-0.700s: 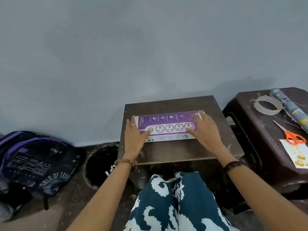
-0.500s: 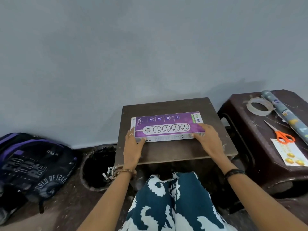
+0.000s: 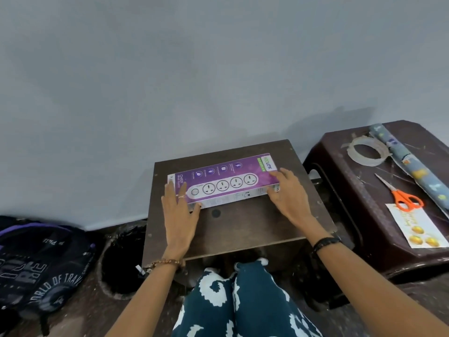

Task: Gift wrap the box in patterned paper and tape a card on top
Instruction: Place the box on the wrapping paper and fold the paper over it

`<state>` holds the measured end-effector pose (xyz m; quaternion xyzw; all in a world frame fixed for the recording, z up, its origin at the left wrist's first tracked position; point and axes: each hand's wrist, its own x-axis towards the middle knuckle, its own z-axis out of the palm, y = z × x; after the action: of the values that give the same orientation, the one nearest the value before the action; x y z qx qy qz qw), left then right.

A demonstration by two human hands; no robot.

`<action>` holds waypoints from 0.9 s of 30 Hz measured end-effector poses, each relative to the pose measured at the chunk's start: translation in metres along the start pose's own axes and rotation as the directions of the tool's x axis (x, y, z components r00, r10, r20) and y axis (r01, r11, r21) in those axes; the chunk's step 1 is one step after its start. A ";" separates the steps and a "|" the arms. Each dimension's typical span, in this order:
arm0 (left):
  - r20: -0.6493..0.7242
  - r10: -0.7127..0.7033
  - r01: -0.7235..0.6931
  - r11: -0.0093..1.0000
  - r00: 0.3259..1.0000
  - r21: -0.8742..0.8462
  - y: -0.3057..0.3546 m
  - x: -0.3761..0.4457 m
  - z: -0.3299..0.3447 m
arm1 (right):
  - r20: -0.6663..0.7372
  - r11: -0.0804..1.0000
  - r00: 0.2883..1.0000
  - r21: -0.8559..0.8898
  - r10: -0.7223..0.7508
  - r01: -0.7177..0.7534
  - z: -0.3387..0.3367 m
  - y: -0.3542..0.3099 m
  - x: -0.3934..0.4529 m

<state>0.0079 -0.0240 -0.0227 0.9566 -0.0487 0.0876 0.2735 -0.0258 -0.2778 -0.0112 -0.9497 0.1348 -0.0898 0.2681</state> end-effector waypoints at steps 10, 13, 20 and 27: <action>0.455 0.370 -0.163 0.887 0.810 -0.432 0.229 -0.016 0.064 | -0.156 0.996 0.987 -0.079 0.033 -0.046 -0.105 0.051 -0.009; 0.462 0.521 -0.332 0.839 0.717 -0.431 0.294 -0.027 0.090 | -0.267 0.980 0.949 -0.067 0.165 -0.190 -0.144 0.097 -0.023; 0.358 0.843 -0.866 0.476 0.400 -0.155 0.386 -0.038 0.151 | -0.389 0.824 0.850 -0.301 0.354 -0.480 -0.193 0.185 -0.063; 0.450 0.875 -0.983 0.141 0.178 0.114 0.417 -0.056 0.181 | -0.269 0.782 0.815 -0.244 0.513 -0.573 -0.184 0.220 -0.078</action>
<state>-0.0805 -0.4708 0.0300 0.7450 -0.6560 0.1126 -0.0443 -0.1904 -0.5238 0.0186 -0.8872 0.4407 -0.0750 0.1143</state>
